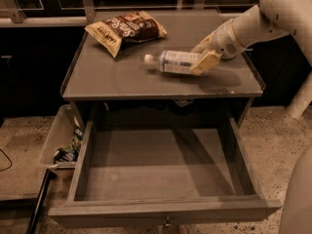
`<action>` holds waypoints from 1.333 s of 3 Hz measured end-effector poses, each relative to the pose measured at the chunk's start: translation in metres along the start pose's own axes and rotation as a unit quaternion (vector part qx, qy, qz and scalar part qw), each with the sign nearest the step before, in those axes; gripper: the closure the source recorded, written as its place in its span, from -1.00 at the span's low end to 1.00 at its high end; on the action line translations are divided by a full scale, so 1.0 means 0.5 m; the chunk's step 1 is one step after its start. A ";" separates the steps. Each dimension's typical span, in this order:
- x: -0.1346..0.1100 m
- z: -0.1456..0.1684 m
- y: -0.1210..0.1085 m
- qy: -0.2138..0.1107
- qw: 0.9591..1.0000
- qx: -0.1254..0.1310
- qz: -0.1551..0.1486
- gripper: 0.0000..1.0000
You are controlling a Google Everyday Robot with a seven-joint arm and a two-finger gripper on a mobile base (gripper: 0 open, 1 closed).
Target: Pick blue plastic bottle from top drawer and place on counter
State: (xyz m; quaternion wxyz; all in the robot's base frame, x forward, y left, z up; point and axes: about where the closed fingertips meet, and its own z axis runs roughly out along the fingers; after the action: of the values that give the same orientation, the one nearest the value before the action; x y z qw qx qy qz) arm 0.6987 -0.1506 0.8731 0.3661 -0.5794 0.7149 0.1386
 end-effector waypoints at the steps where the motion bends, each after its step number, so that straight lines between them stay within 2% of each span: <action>1: 0.004 0.020 -0.029 -0.005 1.000 0.005 0.023 1.00; 2: 0.004 0.020 -0.030 -0.005 1.000 0.005 0.023 1.00; 3: 0.004 0.020 -0.029 -0.005 1.000 0.005 0.023 0.62; 4: 0.004 0.020 -0.029 -0.005 1.000 0.005 0.023 0.15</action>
Offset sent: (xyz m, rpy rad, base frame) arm 0.0257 -0.0057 -0.0033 0.0517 0.0229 -0.0691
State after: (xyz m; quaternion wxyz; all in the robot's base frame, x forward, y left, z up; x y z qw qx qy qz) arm 0.7158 -0.1502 0.8681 0.3696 -0.5605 0.7265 0.1462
